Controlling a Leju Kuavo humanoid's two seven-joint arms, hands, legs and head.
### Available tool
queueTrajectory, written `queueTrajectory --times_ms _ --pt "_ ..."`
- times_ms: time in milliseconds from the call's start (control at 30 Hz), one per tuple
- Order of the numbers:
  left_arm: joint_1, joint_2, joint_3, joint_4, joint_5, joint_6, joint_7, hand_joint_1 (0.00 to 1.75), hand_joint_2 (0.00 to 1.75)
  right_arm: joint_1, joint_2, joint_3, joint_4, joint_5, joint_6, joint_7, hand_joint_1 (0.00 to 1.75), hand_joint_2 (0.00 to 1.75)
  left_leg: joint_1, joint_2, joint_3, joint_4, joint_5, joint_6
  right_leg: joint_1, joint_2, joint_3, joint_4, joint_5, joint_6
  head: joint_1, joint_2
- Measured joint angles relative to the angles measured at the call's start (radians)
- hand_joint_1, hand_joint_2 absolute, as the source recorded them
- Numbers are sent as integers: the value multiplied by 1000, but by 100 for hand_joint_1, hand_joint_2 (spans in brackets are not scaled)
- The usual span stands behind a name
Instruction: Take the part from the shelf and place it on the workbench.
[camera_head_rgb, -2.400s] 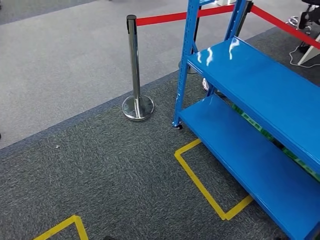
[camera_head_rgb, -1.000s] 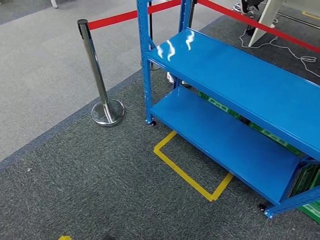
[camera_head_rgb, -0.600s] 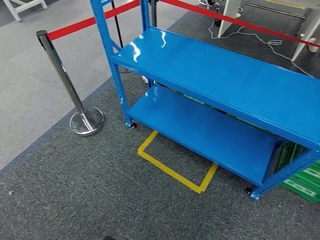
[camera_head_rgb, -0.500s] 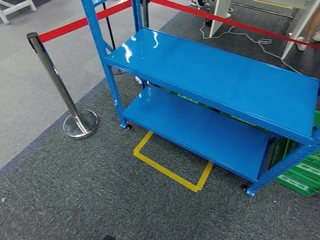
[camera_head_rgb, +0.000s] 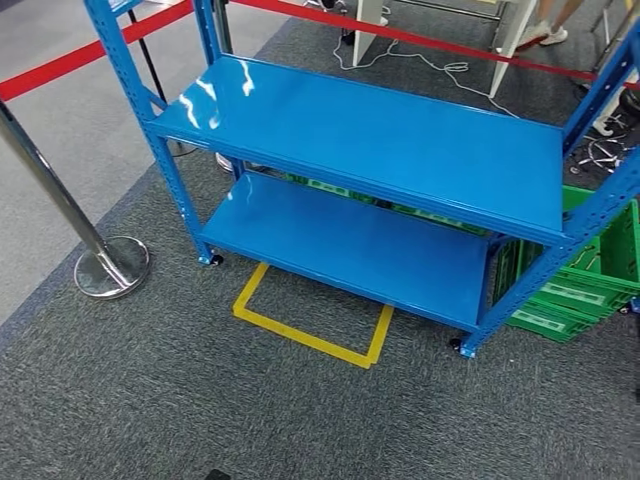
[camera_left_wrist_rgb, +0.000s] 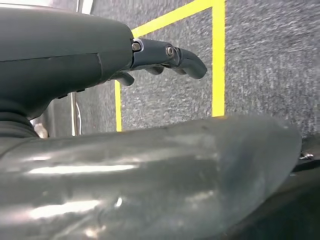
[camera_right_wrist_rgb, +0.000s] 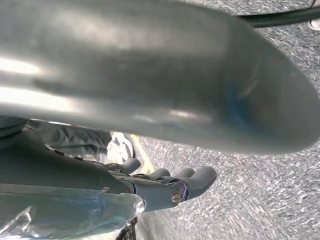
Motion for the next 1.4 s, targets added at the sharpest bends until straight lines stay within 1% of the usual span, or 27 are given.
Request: queueTrajectory --times_ms 33,67,133,167,233,267,333,367,400,467,500,567,633,700,767,833,867,900,933,1000,1067,1167,1233,1267,1333,1367,1400 --pt "0 0 0 0 -1 0 0 0 0 -2 0 -1 0 0 0 0 0 0 -2 9 3 1 -3 -5 3 -15 27 -49 13 -6 -1 0" --pt "-1 -1 0 0 -1 0 0 0 0 -4 0 -2 0 -1 0 0 0 0 -4 18 5 1 -4 -10 7 -23 40 -74 15 -12 -1 0" --pt "-3 -2 0 0 -2 0 0 0 0 -4 0 -4 0 -2 1 0 0 0 -5 35 9 -1 -6 -20 10 -4 39 -79 16 -25 -2 0" --pt "-4 -3 0 0 -3 0 0 0 0 -3 0 -5 0 -2 2 -1 0 0 -3 32 11 0 -10 -26 8 6 39 -82 18 -30 -2 0" --pt "-5 -4 0 0 -3 0 0 0 0 -2 0 -6 0 1 4 -7 0 0 -1 -2 -7 45 -44 -38 2 27 42 -90 24 -41 -4 0" --pt "-4 -4 0 0 -4 -1 0 0 0 -3 0 -6 0 5 5 -11 0 0 1 -27 -31 97 -74 -42 -1 36 42 -91 25 -44 -6 0" --pt "-2 -3 0 0 -4 -1 0 0 0 -4 0 -6 0 17 2 -17 0 0 2 -51 -96 223 -127 -45 -2 55 41 -91 26 -48 -8 0" --pt "-1 -3 0 0 -4 -1 0 0 0 -3 0 -6 0 24 -2 -16 0 44 2 -56 -118 259 -131 -46 -2 63 42 -91 26 -49 -8 0" --pt "-1 -2 0 0 -4 -1 0 0 0 -1 0 -6 0 31 -9 -13 0 87 2 -57 -125 260 -116 -46 -3 71 42 -91 26 -49 -8 0" --pt "-1 -2 0 0 -5 -1 0 0 0 1 0 -4 0 48 -25 -4 0 175 4 -59 -89 169 -48 -45 -4 82 44 -91 26 -45 -8 0" --pt "-2 -2 0 0 -6 -1 0 0 0 1 0 -1 0 56 -33 2 0 175 5 -63 -59 104 -16 -45 -3 86 44 -88 25 -40 -9 0" --pt "-5 -4 0 0 -7 -1 0 0 0 1 0 7 0 66 -49 10 0 175 7 -74 -20 19 10 -38 -1 93 40 -85 24 -28 -10 0" --pt "-5 -5 0 0 -7 -1 0 0 0 3 0 14 0 74 -59 13 0 175 6 -80 -15 0 10 -24 -2 96 37 -87 26 -17 -9 0" --pt "-4 -5 0 0 -7 -1 0 0 0 6 0 19 0 81 -58 10 0 175 7 -76 -14 -4 14 -11 -3 88 31 -77 17 -7 -7 0" --pt "-4 -5 0 0 -8 -1 0 0 0 5 0 23 0 86 -53 3 0 175 8 -71 -13 -6 16 0 -3 68 -5 4 -32 0 0 0" --pt "-3 -5 0 0 -8 -3 0 0 0 4 0 25 0 87 -49 -1 0 175 5 -65 -13 -6 15 5 -3 53 -66 139 -96 3 4 0" --pt "-2 -4 0 0 -8 -3 0 0 0 5 0 27 0 88 -48 -2 0 175 4 -63 -13 -6 14 6 -3 51 -87 186 -110 4 4 0" --pt "-1 -4 0 0 -8 -3 0 0 0 6 0 29 0 88 -47 -2 0 175 3 -62 -12 -5 14 6 -3 50 -91 197 -105 4 4 0" --pt "-1 -4 0 0 -8 -3 0 0 0 7 0 31 0 88 -47 -2 0 175 3 -61 -11 -5 14 6 -3 50 -74 166 -82 3 4 0" --pt "-1 -5 0 0 -8 -3 0 0 0 6 0 34 0 88 -46 -2 0 175 2 -61 -6 -5 12 2 -2 43 -1 28 -21 -1 4 0" --pt "-1 -4 0 0 -8 -3 0 0 0 3 0 37 0 88 -45 -2 0 175 -1 -60 -4 -4 10 -7 0 38 51 -71 7 -9 3 0" --pt "-2 -4 0 0 -8 -3 0 0 0 2 0 39 0 88 -46 -2 0 175 -1 -58 -4 -8 12 -23 3 42 56 -87 9 -25 2 0" --pt "-3 -4 0 0 -9 -2 0 0 0 3 0 40 0 91 -53 -2 0 175 1 -59 -15 16 -8 -34 0 44 58 -92 13 -38 1 0" --pt "-4 -4 0 0 -10 -1 0 0 0 2 0 40 0 93 -57 -2 0 175 1 -60 -34 57 -34 -39 -2 45 58 -94 15 -42 -1 0" --pt "-3 -4 0 0 -11 0 0 0 0 2 0 42 0 95 -62 -1 0 175 2 -61 -96 186 -98 -45 -2 46 57 -94 15 -47 -3 0" --pt "-2 -4 0 0 -11 0 0 0 0 3 0 43 0 95 -63 0 0 175 2 -61 -125 243 -117 -46 -2 47 56 -94 15 -48 -3 0" --pt "-2 -4 0 0 -11 0 0 0 0 3 0 43 0 95 -63 0 0 175 3 -61 -140 270 -118 -46 -2 48 56 -94 15 -48 -3 0"
